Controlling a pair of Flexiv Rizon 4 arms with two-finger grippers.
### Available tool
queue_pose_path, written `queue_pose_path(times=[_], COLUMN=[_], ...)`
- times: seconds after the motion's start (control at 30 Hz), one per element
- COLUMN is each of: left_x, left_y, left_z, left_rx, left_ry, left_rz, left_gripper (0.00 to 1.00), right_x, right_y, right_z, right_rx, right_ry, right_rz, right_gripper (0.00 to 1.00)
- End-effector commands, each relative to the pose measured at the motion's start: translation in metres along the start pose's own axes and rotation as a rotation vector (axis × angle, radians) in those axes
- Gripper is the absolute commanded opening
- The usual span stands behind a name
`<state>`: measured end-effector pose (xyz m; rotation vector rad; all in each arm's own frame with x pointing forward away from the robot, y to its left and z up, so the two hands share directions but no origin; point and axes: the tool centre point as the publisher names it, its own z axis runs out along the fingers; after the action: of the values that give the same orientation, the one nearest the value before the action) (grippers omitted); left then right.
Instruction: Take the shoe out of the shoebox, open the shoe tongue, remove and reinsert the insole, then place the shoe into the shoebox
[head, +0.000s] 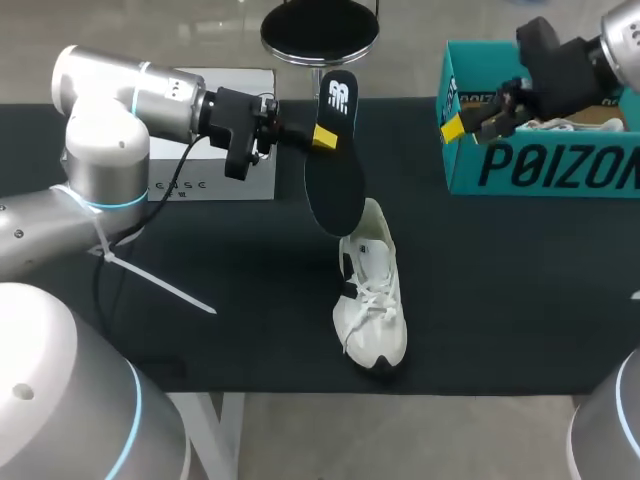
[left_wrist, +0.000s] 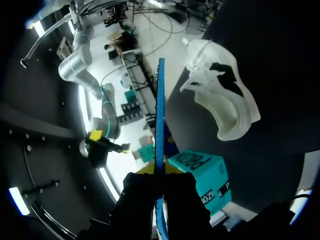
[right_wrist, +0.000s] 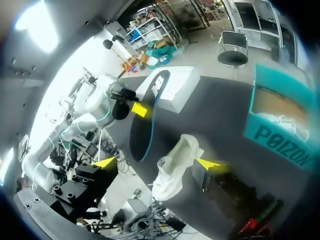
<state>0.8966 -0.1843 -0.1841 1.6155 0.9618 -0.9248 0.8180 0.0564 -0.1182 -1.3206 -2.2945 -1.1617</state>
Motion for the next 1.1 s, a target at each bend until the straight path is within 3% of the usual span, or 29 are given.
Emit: queue_pose_path(times=[0.03, 0.2, 0.4, 1.1], left_x=[0.000, 0.000, 0.000, 0.000], left_y=[0.000, 0.000, 0.000, 0.000], left_z=[0.001, 0.001, 0.001, 0.001], left_rx=[-0.001, -0.001, -0.001, -0.001], left_ry=[0.001, 0.001, 0.001, 0.001], left_rz=[0.001, 0.001, 0.001, 0.001], left_gripper=[0.00, 0.00, 0.00, 0.00], right_x=[-0.006, -0.001, -0.007, -0.007], right_y=[0.017, 0.028, 0.027, 0.038], right_z=[0.019, 0.035, 0.054, 0.102], right_rx=[-0.074, -0.097, -0.127, -0.114], right_ry=[0.169, 0.216, 0.267, 0.288], right_rz=[-0.007, -0.024, -0.003, 0.009], right_gripper=[1.00, 1.00, 1.00, 1.00])
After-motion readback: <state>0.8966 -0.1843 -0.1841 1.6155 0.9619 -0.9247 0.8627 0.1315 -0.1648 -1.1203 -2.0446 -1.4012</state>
